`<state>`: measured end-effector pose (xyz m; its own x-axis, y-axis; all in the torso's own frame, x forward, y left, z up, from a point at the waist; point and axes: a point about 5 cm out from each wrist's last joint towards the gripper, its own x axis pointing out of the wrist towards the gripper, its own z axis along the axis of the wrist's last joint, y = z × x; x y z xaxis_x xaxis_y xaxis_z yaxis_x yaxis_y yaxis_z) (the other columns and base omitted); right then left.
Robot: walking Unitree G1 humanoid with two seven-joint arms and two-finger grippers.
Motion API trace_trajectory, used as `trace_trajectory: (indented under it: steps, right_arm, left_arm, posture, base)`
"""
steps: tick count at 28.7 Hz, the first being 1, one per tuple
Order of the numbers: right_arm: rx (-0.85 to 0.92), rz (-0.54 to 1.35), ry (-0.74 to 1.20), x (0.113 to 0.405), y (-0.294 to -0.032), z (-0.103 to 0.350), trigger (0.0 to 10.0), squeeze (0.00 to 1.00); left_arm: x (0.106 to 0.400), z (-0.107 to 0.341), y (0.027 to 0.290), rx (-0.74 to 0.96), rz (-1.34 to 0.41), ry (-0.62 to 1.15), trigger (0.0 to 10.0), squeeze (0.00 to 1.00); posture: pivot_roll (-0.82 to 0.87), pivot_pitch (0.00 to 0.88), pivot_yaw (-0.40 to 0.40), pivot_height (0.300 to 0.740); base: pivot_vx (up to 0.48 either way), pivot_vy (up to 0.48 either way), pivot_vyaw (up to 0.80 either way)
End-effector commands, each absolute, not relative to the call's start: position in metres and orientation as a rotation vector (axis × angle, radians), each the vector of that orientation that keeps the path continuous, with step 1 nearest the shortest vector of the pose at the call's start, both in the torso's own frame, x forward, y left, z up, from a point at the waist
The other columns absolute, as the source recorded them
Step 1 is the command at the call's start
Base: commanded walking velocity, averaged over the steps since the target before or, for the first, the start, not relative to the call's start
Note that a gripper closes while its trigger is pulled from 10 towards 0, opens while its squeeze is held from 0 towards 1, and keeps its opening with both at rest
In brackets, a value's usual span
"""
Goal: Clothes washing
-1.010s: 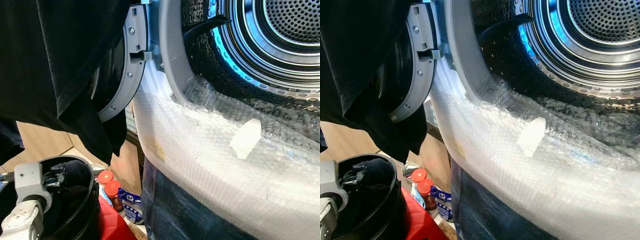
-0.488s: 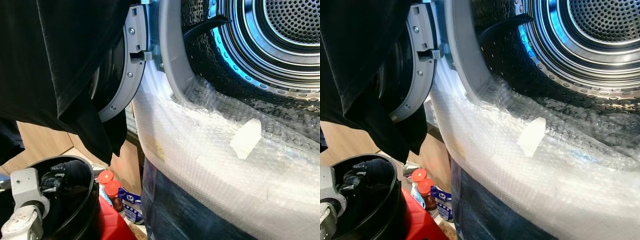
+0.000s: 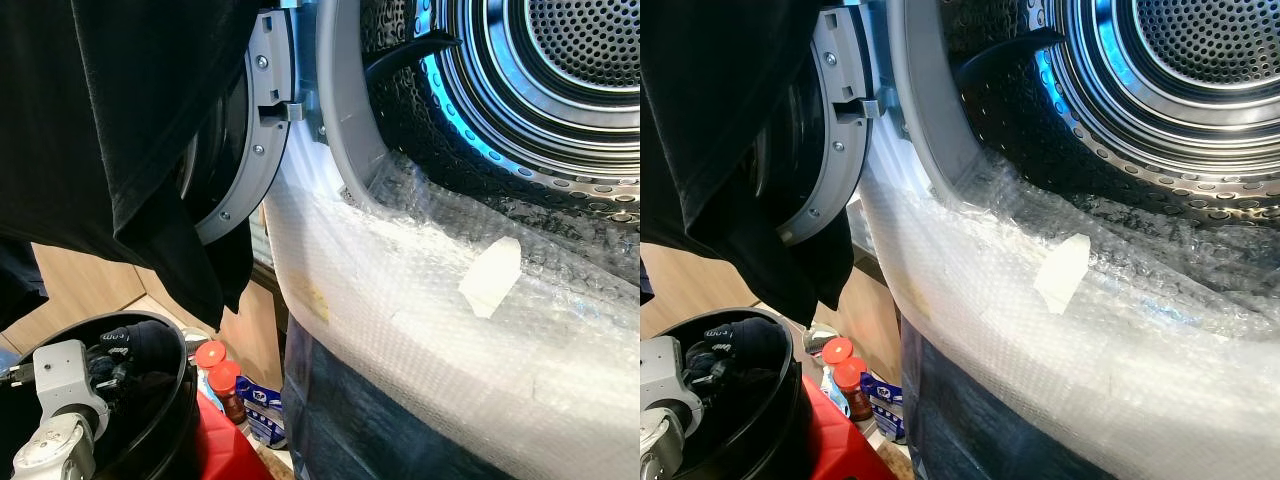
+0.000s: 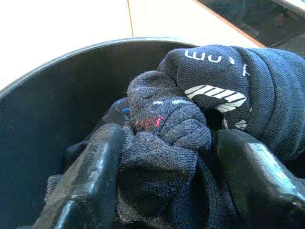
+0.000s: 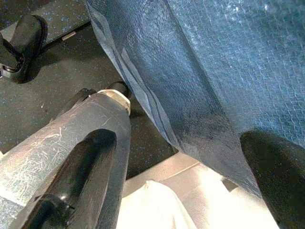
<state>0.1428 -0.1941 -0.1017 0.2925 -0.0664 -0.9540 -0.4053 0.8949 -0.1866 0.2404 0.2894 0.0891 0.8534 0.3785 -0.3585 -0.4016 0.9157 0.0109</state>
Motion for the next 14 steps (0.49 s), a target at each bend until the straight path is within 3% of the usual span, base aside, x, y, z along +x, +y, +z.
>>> trace_trajectory:
  steps: [1, 14]
  right_arm:
    - [-0.431, 0.235, 1.263, 0.142, -0.193, -0.102, 10.0, 0.0]
    - [-0.43, 0.239, 1.265, 0.142, -0.193, -0.102, 10.0, 0.0]
  left_arm:
    - [0.241, 0.089, 0.29, -0.048, 0.409, 0.359, 0.0, 0.0]
    - [0.242, 0.086, 0.278, -0.014, 0.34, 0.365, 0.0, 0.0]
  posture:
    - [0.21, 0.0, 0.008, 0.74]
    - [0.21, 0.0, 0.008, 0.74]
  base:
    - [0.0, 0.0, 0.0]
    - [0.0, 0.0, 0.0]
